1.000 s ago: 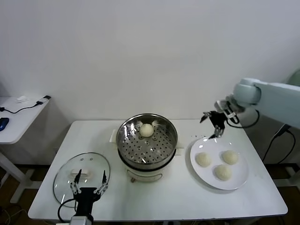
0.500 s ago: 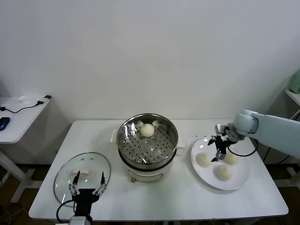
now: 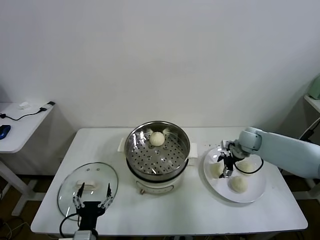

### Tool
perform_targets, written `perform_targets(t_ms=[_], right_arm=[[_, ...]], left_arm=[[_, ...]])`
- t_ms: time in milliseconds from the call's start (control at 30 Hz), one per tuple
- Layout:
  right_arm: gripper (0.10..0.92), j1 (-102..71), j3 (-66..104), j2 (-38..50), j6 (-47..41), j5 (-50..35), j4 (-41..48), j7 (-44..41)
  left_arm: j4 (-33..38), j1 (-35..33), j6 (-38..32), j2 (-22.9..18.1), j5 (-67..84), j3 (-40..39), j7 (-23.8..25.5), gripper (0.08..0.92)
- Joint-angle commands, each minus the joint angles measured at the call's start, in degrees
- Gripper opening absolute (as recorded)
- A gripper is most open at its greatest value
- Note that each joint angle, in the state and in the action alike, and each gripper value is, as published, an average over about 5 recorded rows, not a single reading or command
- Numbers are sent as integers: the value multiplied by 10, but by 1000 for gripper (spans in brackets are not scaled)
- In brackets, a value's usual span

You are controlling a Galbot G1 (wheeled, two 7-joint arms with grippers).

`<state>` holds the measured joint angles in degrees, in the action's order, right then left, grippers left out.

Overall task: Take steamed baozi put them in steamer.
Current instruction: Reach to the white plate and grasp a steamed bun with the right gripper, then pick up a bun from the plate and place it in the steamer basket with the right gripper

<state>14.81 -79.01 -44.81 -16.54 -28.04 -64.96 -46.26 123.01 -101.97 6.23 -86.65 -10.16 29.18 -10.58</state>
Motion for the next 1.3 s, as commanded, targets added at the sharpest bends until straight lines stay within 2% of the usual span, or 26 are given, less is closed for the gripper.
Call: perform_targets(t_ms=[33, 200, 333, 533, 767, 967, 1133, 1300], right_arm=[[763, -23, 20, -12, -7, 3, 17, -2], [694, 15, 5, 6, -3, 20, -3, -26], [673, 78, -15, 21, 5, 18, -19, -43], [670, 280, -106, 8, 23, -67, -38, -100], [673, 454, -168, -67, 2, -212, -80, -129], [671, 467, -145, -167, -51, -304, -140, -66], [673, 405, -118, -271, -87, -328, -122, -17], [670, 333, -111, -334, -108, -322, -80, 16]], left_arm=[[3, -2, 1, -1, -1, -2, 0, 823], [10, -4, 3, -1, -2, -3, -1, 823], [14, -4, 4, -2, -3, -6, -1, 823], [20, -8, 4, 0, -4, -10, 0, 823], [31, -11, 5, 5, -1, -15, 0, 823], [35, -8, 0, 9, -1, -13, -4, 823], [36, -7, -4, 7, -2, -10, -7, 823], [32, -6, -6, 3, -2, -8, -10, 823]])
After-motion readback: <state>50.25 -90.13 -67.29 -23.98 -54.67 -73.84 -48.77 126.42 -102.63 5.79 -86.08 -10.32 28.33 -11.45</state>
